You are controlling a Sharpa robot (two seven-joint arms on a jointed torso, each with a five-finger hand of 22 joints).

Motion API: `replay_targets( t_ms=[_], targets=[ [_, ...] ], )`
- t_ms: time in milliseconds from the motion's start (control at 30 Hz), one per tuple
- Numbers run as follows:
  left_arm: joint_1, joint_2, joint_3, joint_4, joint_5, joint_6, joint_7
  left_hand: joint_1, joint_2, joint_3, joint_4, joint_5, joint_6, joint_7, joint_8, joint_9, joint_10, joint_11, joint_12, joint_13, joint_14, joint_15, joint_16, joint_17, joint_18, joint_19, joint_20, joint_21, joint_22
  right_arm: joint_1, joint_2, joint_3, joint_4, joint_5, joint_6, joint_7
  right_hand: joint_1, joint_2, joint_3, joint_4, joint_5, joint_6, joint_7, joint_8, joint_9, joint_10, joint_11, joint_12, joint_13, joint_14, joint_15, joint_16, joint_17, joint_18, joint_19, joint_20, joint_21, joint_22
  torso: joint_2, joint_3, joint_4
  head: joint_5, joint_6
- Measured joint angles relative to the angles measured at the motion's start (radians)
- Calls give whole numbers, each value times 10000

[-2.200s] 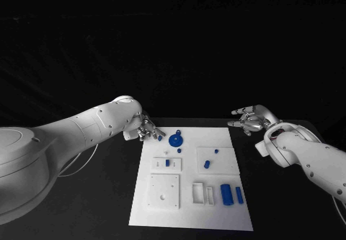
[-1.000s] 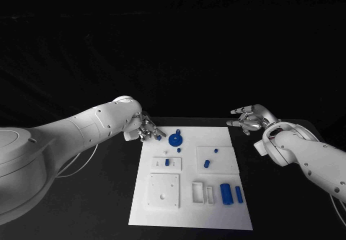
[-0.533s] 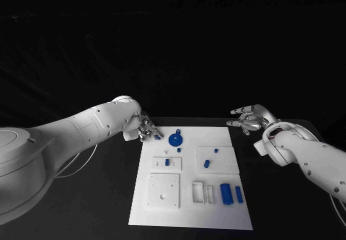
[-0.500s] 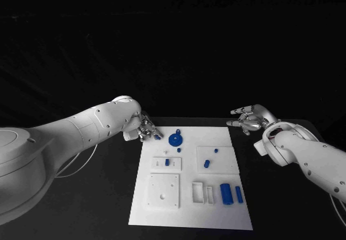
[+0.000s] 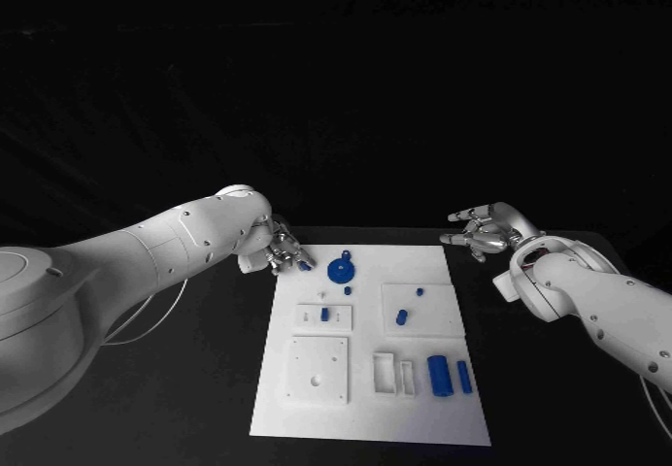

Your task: Assemble the parts on the task board

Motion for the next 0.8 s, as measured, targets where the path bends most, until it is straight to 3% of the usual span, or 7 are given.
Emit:
replay_targets(
  t_ms=[167,300,367,767,800],
  targets=[
    [40,-282,-12,398,187,-59,-38,100,96,102,-103,13,40,-40,68,55,0,0,0,-203,93,-16,36,161,1,16,56,47,-1,-2,-6,0,-20,0,10,-6,0,0,0,0,0,0,0,0,0,0,0,0,0,0,0,0,0,1,0,0,0,0,-12,6,17,14,-16],
    [155,-575,-11,883,371,-167,-99,139,133,122,-178,21,57,-54,82,92,0,0,30,-343,178,3,105,309,1,23,93,129,-1,-2,-26,0,-39,0,15,-9,0,0,28,28,43,0,0,0,0,0,0,0,0,0,0,0,0,1,0,0,0,0,-36,6,40,27,-25],
    [208,-715,-4,1136,459,-233,-131,140,134,124,-180,21,57,-54,126,116,0,0,97,-443,212,-31,105,384,163,20,162,130,-1,-2,-39,0,-54,1,17,-11,0,0,29,29,43,0,0,0,0,0,0,0,0,0,0,0,1,0,0,0,0,0,-50,5,52,31,-33],
    [285,-1806,-57,3275,816,-829,-436,139,133,125,-182,20,79,-73,198,138,1,-71,242,-763,342,-18,150,555,160,57,198,201,-2,-3,-36,-1,-179,17,32,-21,0,0,29,29,42,0,0,0,0,0,0,0,0,0,0,0,1,1,0,0,0,0,-196,-30,175,1,-180],
    [285,-1932,-67,3524,817,-911,-473,139,133,126,-182,20,79,-73,197,139,1,-71,275,-806,356,-32,150,566,246,34,220,201,-3,-5,-37,-1,-188,18,34,-22,0,0,29,29,42,0,0,0,0,0,0,0,0,0,0,0,0,0,0,0,0,0,-210,-35,186,-3,-210]
  ],
)
